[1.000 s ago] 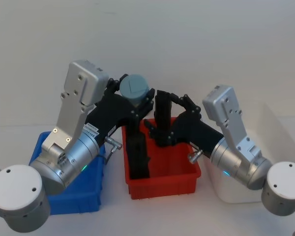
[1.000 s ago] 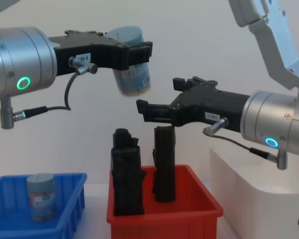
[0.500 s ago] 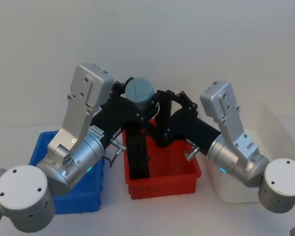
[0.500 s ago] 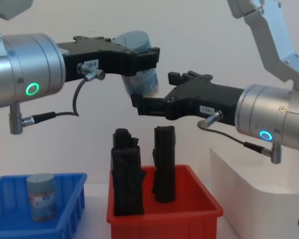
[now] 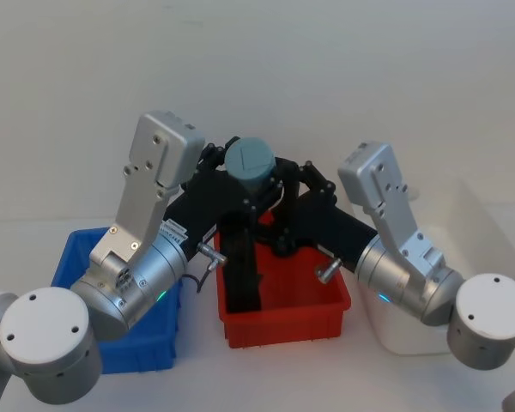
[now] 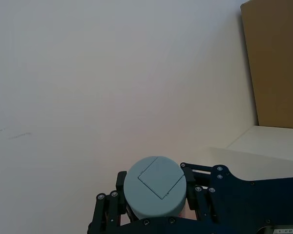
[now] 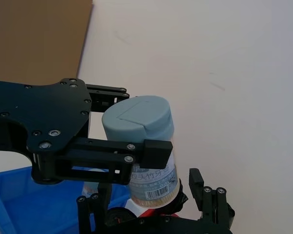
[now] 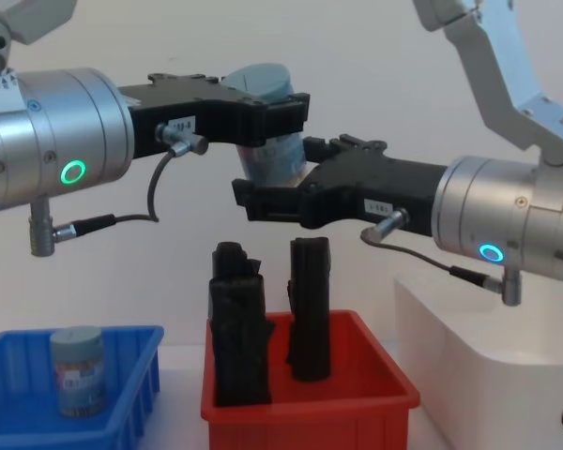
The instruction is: Pick the cotton swabs from the blue box and place them into the white box.
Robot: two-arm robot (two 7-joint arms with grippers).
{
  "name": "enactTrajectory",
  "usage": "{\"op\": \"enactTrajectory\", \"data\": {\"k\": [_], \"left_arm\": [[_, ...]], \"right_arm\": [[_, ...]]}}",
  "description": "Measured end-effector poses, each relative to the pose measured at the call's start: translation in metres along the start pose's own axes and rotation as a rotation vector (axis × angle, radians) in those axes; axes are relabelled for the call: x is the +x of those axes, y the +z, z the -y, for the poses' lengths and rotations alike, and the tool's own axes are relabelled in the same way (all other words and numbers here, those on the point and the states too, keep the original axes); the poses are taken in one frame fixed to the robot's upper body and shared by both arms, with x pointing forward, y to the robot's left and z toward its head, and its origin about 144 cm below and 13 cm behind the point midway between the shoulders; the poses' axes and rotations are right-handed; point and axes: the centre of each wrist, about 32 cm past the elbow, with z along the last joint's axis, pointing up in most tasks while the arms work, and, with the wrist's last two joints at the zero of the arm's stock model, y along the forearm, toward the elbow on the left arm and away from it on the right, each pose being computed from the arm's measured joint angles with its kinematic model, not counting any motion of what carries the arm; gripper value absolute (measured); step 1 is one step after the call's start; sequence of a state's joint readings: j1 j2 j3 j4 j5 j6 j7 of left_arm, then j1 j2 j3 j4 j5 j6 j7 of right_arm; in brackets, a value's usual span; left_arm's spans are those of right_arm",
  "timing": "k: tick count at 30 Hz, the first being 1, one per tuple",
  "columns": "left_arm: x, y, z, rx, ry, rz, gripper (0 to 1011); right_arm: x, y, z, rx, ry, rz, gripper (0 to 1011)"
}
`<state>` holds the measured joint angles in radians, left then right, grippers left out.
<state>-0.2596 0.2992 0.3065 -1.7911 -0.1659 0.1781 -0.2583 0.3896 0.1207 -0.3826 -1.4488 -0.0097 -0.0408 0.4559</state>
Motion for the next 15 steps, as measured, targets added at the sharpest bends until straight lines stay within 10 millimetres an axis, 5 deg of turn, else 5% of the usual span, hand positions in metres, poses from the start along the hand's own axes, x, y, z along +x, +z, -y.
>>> {"op": "enactTrajectory", "data": {"k": [15], "left_arm": [[-0.0002, -0.0009, -0.0006, 0.004, 0.000, -0.010, 683]], "right_arm": [[-0.0036, 0.0004, -0.0058, 0.001, -0.016, 0.024, 1001]]}}
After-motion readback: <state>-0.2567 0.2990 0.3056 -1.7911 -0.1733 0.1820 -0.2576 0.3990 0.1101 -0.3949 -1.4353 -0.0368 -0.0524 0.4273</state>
